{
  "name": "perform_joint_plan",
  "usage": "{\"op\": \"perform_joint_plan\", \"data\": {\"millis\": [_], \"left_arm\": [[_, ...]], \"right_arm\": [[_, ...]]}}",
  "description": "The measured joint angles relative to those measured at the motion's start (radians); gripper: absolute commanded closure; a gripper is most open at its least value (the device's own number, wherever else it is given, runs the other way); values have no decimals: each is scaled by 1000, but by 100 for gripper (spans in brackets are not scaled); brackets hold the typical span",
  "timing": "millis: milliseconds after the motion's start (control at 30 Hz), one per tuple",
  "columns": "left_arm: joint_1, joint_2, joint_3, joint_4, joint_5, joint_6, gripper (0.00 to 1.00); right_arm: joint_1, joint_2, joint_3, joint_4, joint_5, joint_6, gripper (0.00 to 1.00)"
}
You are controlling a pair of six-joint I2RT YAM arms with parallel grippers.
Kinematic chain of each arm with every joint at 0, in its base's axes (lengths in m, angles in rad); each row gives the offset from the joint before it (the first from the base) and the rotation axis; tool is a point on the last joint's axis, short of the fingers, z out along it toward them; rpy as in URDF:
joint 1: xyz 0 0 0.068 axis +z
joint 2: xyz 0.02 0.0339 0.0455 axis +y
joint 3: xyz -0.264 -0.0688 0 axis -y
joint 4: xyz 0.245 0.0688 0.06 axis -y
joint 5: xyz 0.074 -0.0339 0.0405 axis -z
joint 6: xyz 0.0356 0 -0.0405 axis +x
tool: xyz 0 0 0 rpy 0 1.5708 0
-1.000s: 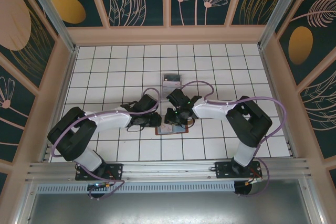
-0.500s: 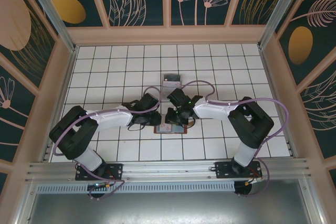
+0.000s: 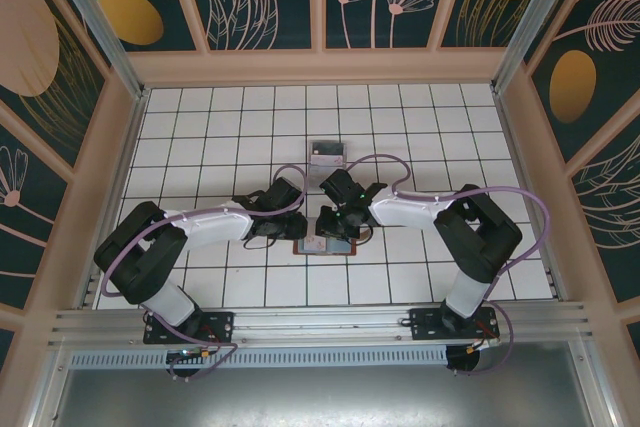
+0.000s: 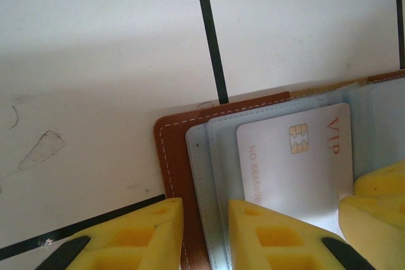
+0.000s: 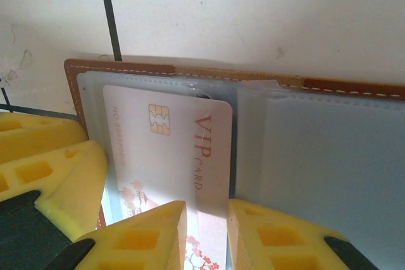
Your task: Take the credit cards out of the card holder
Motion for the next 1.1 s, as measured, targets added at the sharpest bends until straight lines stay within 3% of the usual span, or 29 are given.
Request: {"op": "perform_joint_plan", "data": {"millis": [567, 800, 1100], "left_arm": [[0, 3, 4, -5, -2, 0, 74], [0, 8, 8, -7, -3, 0, 75], [0, 16, 15, -11, 5, 8, 78]], "right_arm": [[-5, -6, -34, 53, -11, 8, 72], [-11, -18, -63, 83, -12, 11, 76], [-39, -31, -138, 205, -85, 27, 77]]}}
